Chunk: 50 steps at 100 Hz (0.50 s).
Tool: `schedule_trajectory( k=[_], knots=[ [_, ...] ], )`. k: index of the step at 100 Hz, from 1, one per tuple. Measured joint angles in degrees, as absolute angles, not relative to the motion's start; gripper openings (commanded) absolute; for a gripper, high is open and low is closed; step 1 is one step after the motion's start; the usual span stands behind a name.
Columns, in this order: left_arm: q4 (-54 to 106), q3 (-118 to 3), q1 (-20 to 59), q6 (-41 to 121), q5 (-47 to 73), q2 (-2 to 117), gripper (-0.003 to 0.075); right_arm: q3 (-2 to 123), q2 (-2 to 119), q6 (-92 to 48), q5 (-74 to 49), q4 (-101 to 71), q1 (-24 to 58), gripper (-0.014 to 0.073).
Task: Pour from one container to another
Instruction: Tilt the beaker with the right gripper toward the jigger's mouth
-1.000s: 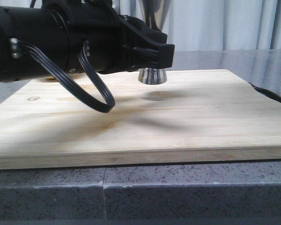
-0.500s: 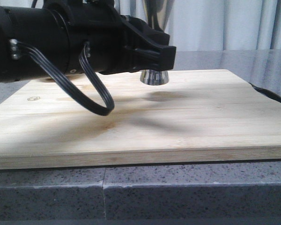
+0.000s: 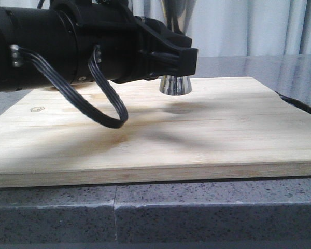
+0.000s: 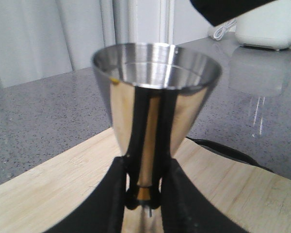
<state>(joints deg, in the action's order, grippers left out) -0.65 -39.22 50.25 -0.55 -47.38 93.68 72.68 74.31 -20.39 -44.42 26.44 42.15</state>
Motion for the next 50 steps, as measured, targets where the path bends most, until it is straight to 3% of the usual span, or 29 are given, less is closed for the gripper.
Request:
schedule_trajectory(
  k=[50],
  knots=[
    [-3.7,-39.2,50.2,-1.7,-47.3,93.7,-0.0019,72.7,74.3,-24.2,-44.9,26.4,42.1,0.0206]
  ],
)
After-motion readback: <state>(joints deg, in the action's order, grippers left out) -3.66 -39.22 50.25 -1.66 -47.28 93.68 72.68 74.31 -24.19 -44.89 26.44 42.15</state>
